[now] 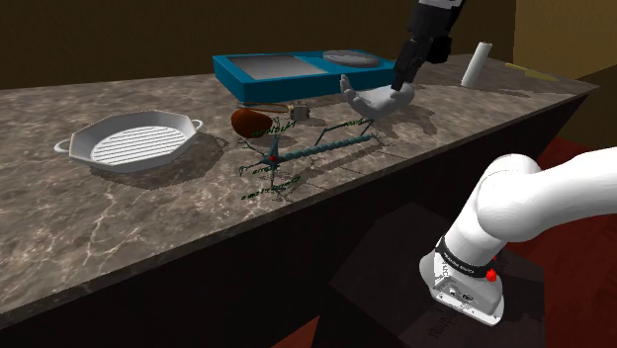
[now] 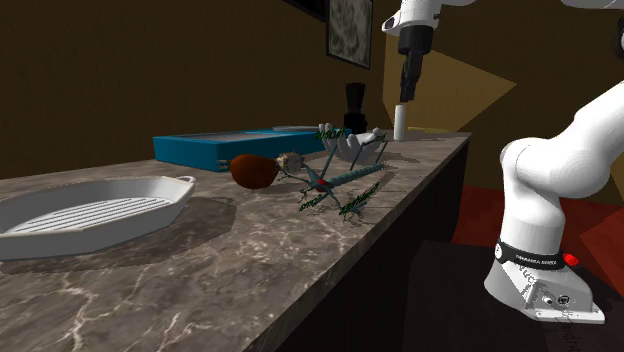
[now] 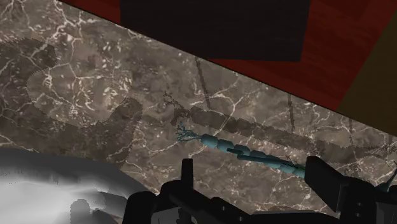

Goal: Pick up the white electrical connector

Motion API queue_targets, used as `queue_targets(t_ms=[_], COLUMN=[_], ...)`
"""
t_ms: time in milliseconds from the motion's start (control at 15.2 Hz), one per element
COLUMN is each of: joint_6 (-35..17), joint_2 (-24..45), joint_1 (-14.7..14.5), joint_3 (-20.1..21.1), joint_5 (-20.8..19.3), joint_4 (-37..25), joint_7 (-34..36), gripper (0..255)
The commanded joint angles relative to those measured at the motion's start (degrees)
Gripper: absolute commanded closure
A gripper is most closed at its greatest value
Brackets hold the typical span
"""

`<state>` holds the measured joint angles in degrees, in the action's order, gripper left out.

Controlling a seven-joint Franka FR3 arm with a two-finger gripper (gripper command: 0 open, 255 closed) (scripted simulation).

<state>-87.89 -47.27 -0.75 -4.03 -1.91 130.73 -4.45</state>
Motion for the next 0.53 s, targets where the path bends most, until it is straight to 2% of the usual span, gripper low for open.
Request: queue_targets(t_ms=[0, 462], joint_6=[0.0, -8.89], joint_2=[0.0, 14.2], joint_1=[0.0, -3.45], joint_3=[0.0, -4.4], joint_5=[0.0, -0.87], joint_4=[0.0, -5.05], joint_7=[0.0, -10.64], gripper=[0, 0])
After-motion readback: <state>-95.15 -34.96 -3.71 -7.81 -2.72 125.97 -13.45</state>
